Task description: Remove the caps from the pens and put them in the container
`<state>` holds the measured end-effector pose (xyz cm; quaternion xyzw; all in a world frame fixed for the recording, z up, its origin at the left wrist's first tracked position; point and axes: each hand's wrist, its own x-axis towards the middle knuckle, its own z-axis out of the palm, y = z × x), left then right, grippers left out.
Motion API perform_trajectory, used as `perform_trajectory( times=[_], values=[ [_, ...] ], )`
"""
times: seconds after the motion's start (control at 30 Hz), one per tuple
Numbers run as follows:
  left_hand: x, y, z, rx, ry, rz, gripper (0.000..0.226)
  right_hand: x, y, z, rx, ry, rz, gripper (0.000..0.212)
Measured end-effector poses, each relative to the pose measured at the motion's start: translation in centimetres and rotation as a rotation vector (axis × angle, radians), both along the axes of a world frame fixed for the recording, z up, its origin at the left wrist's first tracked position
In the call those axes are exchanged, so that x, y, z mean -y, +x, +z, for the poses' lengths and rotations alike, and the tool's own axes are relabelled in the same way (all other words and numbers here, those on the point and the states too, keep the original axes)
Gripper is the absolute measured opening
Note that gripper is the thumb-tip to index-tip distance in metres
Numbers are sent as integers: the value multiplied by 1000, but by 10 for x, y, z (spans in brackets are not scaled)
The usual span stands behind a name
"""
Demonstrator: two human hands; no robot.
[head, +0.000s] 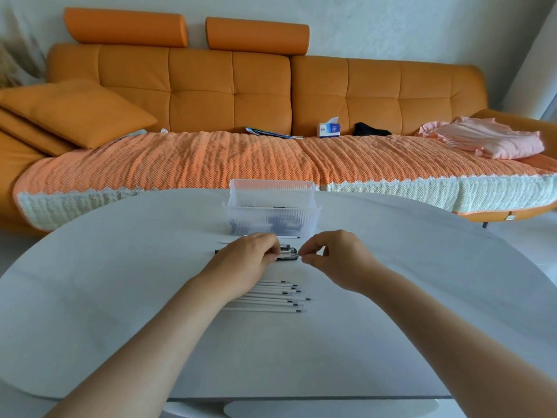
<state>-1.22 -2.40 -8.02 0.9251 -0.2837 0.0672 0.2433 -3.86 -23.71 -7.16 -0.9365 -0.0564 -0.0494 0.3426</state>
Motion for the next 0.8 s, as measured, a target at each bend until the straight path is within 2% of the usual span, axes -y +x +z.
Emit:
perform_trajectory(
  times=[0.5, 0.6, 0.8],
  values=[
    [-1, 0, 1, -2, -41, -50, 4, -6, 1, -1, 45, -43, 26, 10],
    [0, -1, 1, -7, -57, -49, 5, -4, 1, -1, 31, -52, -11, 3],
    [1, -5, 1, 8, -69, -62, 6, -6, -5, 0, 26, -105, 69, 9]
  ],
)
